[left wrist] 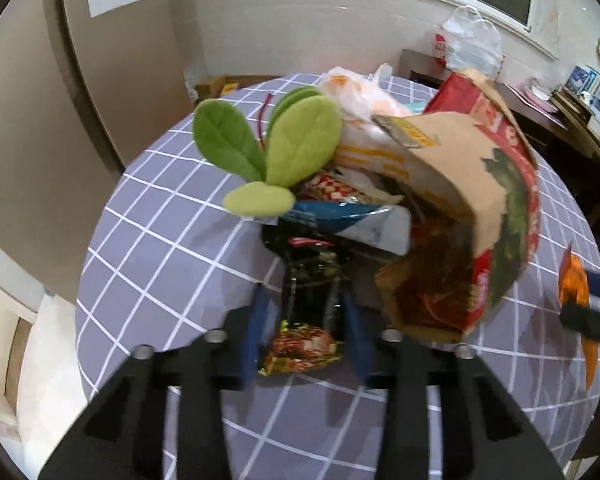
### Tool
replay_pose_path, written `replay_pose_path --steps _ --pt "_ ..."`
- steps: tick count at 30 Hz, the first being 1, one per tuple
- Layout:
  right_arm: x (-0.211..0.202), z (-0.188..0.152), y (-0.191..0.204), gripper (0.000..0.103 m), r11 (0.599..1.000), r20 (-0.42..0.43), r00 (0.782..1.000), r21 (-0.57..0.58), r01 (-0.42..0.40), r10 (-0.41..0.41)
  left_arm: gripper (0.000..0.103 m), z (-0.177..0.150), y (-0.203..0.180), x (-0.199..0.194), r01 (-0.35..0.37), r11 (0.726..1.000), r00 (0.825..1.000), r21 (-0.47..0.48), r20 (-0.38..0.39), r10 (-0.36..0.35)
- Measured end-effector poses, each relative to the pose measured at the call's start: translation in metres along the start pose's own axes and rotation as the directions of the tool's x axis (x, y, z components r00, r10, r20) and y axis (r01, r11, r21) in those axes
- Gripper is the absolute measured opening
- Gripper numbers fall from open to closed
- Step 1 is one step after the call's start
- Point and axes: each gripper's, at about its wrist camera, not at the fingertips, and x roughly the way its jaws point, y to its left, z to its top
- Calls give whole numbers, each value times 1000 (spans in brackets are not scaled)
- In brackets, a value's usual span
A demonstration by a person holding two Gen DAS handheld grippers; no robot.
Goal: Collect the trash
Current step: 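Grasp the orange tea packet with the right tool while the left tool grasps the black snack wrapper, then carry both items to the blue wastebasket and open both tools to drop them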
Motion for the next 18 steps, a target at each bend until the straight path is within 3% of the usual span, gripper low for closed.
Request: replay_pose_path --steps 9,18 --pt "-26 0 -43 54 997 65 998 83 -6 0 22 -16 6 -32 25 997 1000 -75 16 -24" --pt "-51 4 -81 54 986 138 990 166 -1 -22 22 9 -25 -86 65 997 987 -36 149 -59"
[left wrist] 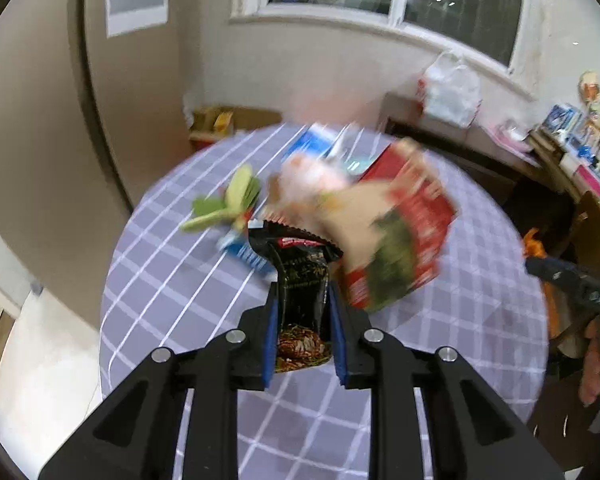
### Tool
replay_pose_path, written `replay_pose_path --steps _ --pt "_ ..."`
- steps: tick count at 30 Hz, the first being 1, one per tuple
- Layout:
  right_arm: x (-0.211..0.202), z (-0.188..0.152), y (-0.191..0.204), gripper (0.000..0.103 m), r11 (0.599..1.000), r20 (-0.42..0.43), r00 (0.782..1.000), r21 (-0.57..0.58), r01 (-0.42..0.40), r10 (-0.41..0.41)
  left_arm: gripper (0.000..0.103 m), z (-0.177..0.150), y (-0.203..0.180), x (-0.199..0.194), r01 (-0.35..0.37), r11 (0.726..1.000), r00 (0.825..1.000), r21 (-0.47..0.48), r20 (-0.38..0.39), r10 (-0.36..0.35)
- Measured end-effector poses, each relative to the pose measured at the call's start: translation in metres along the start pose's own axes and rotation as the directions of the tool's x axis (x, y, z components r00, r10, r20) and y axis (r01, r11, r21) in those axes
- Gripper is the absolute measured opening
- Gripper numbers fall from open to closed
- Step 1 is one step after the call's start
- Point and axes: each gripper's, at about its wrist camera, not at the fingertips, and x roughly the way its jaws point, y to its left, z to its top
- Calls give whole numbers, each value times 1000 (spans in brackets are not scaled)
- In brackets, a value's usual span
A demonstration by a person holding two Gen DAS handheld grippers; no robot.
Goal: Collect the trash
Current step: 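Carry both items to the blue wastebasket and open both tools to drop them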
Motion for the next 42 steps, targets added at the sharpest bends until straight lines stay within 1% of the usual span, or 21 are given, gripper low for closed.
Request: replay_pose_path --steps 3,6,10,13,15,18,19,21,22,23,24,27,30,33,35,37,38,39,40,41,42 --pt "-19 4 -26 54 998 44 999 56 21 -24 22 13 -23 -11 40 999 998 35 46 -41" --pt "-36 6 -58 54 992 81 994 114 59 -69 22 25 -58 -17 97 991 991 89 83 -104" --pt "-59 5 -105 54 971 109 984 210 114 -139 22 43 -119 -8 185 965 975 187 87 -204" --pt "-72 1 -143 54 946 115 974 286 154 -193 22 49 -168 7 257 932 959 253 49 -278" --pt "-77 -4 -171 54 923 107 968 339 180 -228 22 50 -204 21 313 905 944 290 10 -330" --pt "-78 -12 -208 54 887 84 961 412 207 -263 22 47 -248 40 368 869 926 332 -48 -374" --pt "-75 -13 -216 54 878 74 960 428 214 -270 22 46 -271 51 389 851 919 354 -79 -387" --pt "-69 -18 -237 54 854 50 958 468 226 -281 22 43 -295 64 415 831 908 371 -121 -401" --pt "-64 -22 -251 54 838 33 958 494 232 -285 22 41 -315 76 434 815 901 385 -155 -406" --pt "-60 -26 -260 54 825 20 957 513 238 -289 22 37 -326 81 444 804 896 396 -174 -409" --pt "-56 -30 -271 54 812 9 957 532 242 -291 22 34 -334 86 449 796 893 406 -190 -408" --pt "-46 -38 -294 54 779 -16 959 578 241 -285 22 22 -372 118 468 768 883 438 -271 -383" --pt "-33 -45 -313 54 752 -43 961 614 240 -271 22 10 -401 146 474 753 875 457 -335 -348" --pt "-23 -50 -327 55 732 -61 964 639 235 -257 22 0 -417 166 484 741 864 466 -387 -321" --pt "-15 -53 -337 55 718 -69 967 658 228 -244 23 -8 -431 182 496 732 851 467 -430 -302" --pt "-9 -55 -346 56 708 -69 971 673 215 -229 27 -12 -442 193 499 725 845 476 -455 -283" --pt "-6 -55 -350 62 701 -69 973 682 207 -220 38 -14 -447 199 494 727 845 478 -462 -270" --pt "-4 -57 -354 74 690 -74 973 694 208 -219 56 -11 -447 202 490 730 846 477 -463 -265" --pt "-4 -58 -357 79 680 -74 972 703 210 -224 66 -11 -450 204 480 736 852 477 -455 -260" --pt "-4 -60 -361 85 664 -74 970 717 212 -230 79 -9 -450 203 468 743 861 479 -437 -260" --pt "-5 -62 -364 87 653 -75 970 727 212 -232 82 -7 -448 201 463 745 867 480 -419 -270"
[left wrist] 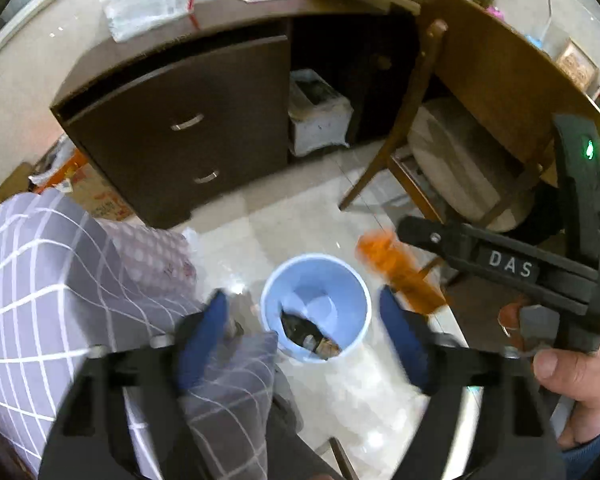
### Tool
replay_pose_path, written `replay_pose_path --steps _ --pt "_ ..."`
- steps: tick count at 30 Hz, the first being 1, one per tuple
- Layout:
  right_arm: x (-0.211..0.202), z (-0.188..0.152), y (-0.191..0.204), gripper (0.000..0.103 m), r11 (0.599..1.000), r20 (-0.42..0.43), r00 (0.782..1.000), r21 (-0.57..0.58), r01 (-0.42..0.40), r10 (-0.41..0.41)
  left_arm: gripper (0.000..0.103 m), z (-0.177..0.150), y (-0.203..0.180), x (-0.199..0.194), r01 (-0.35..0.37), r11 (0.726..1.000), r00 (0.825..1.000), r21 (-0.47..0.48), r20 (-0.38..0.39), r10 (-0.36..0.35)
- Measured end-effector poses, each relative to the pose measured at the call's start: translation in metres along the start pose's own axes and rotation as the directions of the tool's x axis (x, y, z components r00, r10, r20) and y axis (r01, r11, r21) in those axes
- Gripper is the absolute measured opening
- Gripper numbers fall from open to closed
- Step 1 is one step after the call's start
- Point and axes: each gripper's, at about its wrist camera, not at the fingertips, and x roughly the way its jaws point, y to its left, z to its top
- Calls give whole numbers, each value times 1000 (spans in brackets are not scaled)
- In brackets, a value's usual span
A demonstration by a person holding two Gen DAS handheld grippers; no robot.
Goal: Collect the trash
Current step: 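Carry both items to the blue wastebasket and open both tools to drop them, then move both tools back over the table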
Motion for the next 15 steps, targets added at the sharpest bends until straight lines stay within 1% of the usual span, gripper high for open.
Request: replay_pose_path --steps 1,3,6,10,15 --pt "-1 1 -3 88 1000 -1 1000 9 1 -1 82 0 1 -4 -1 1000 1000 2 13 1" --pt "-5 0 -6 97 1000 12 1000 15 15 -16 84 0 4 -8 -17 1000 1000 3 19 17" --pt "-11 -2 -3 97 999 23 999 17 35 -35 89 -2 10 -20 -49 999 998 -5 51 49" --pt "-22 -6 6 97 998 41 998 -4 56 -56 90 -7 20 -41 -61 998 994 -27 89 63" --pt "-43 -12 29 97 997 79 996 -49 55 -51 91 -16 31 -76 -64 996 985 -58 155 72"
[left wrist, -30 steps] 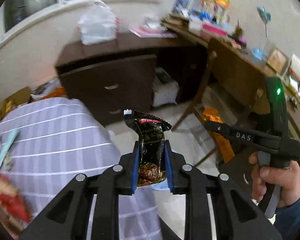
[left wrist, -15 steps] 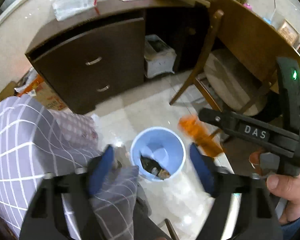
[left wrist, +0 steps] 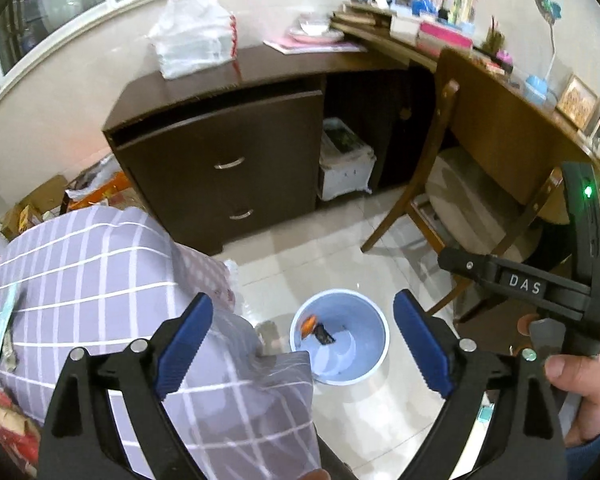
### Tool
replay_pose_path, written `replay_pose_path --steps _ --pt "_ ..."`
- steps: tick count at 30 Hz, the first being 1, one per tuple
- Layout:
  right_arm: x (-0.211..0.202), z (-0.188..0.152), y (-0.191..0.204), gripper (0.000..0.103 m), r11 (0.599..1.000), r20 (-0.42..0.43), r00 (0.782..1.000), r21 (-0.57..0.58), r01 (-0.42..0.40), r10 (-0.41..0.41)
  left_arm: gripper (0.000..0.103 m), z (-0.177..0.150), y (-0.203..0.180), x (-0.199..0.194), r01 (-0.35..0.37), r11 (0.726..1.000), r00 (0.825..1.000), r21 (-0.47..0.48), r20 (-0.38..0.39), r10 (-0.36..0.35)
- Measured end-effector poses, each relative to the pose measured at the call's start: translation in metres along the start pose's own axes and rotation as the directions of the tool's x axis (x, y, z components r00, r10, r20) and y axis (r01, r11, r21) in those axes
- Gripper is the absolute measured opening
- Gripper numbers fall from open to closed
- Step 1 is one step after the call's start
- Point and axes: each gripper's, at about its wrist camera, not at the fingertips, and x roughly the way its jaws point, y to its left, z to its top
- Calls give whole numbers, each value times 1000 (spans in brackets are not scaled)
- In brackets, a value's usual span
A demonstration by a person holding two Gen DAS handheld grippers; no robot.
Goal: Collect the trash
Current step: 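Move both tools back over the table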
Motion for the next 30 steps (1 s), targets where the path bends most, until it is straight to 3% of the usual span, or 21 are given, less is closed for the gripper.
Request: replay_pose_path --steps 5,15,23,30 --pt "-33 -3 35 97 998 64 998 -65 -26 30 92 -4 16 -45 -14 999 996 -43 87 18" --pt "-88 -14 113 97 971 156 981 -224 -81 118 94 -18 54 -124 -50 991 970 -127 232 78" --pt "-113 -34 168 97 933 174 967 -339 -119 187 94 -39 86 -171 -97 975 945 -199 291 153" --pt "-120 -62 221 97 880 138 957 -444 -170 255 94 -78 125 -205 -170 943 922 -285 293 255"
